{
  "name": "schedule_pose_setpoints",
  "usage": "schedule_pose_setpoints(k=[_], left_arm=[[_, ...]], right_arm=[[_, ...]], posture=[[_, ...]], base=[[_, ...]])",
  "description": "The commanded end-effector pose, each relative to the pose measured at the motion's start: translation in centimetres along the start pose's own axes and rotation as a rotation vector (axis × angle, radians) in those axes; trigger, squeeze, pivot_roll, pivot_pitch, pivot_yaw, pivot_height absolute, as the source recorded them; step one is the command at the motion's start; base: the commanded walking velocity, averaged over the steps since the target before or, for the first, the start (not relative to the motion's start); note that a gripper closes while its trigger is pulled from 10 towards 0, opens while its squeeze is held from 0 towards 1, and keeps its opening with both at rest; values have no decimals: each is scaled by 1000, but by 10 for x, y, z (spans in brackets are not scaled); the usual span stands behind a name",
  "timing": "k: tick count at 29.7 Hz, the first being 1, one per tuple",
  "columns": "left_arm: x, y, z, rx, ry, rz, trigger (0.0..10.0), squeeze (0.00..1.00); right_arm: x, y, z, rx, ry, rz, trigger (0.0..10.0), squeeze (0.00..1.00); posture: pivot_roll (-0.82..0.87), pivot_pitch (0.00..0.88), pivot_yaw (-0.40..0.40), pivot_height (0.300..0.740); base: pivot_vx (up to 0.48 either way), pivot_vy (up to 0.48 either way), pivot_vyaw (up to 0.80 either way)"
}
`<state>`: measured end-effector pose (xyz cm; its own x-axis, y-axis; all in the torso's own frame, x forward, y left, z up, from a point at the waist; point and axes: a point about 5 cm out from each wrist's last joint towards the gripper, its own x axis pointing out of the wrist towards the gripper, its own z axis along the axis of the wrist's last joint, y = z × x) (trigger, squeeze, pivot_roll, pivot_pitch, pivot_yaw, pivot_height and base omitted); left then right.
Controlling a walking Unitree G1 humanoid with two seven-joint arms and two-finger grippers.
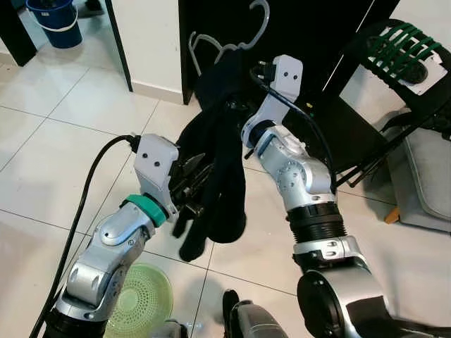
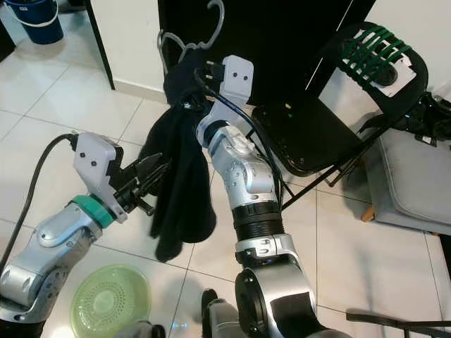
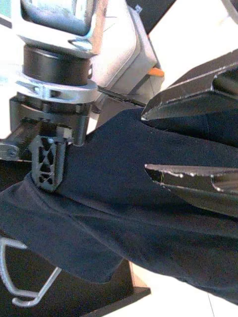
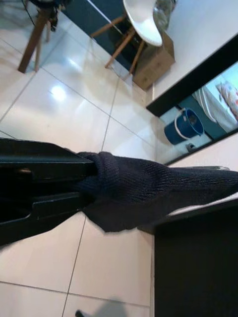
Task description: Hang hanger
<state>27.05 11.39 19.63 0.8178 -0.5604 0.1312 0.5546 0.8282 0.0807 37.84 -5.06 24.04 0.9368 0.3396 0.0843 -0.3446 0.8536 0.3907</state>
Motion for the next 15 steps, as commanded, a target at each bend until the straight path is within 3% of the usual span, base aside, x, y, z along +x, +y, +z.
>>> schedule_pose_setpoints(k=[1, 3, 4, 6, 7, 12, 15], left_arm=[[-1, -6, -1, -8, 3, -27, 10000, 1000], [1, -10, -2, 71, 2, -18, 10000, 1000], [1, -10, -2, 71, 2, -18, 10000, 1000], [4, -17, -4, 215, -4, -10, 10000, 1000], [5, -21, -6, 241, -9, -11, 10000, 1000], [6, -28, -9, 242, -6, -13, 10000, 1000], [15, -22, -12, 332, 1, 103, 10000, 1000]], right_arm=[[3, 6, 8, -10, -39, 7, 10000, 0], [5, -1, 9, -12, -55, -61, 10000, 0], [5, -1, 9, -12, -55, -61, 10000, 0], [9, -6, 13, 13, -80, -115, 10000, 0], [11, -4, 16, 29, -88, -116, 10000, 0], [14, 1, 19, 50, -97, -102, 10000, 0], [16, 17, 28, 127, -109, -55, 10000, 0]], posture=[[-33, 131, -40, 740], [-39, 132, -27, 740], [-39, 132, -27, 740], [-38, 133, -28, 740], [-39, 133, -28, 740], [-38, 132, -30, 740], [-36, 131, -36, 740]], base=[[0, 0, 0], [0, 0, 0], [0, 0, 0], [0, 0, 0], [0, 0, 0], [0, 0, 0], [0, 0, 0]])
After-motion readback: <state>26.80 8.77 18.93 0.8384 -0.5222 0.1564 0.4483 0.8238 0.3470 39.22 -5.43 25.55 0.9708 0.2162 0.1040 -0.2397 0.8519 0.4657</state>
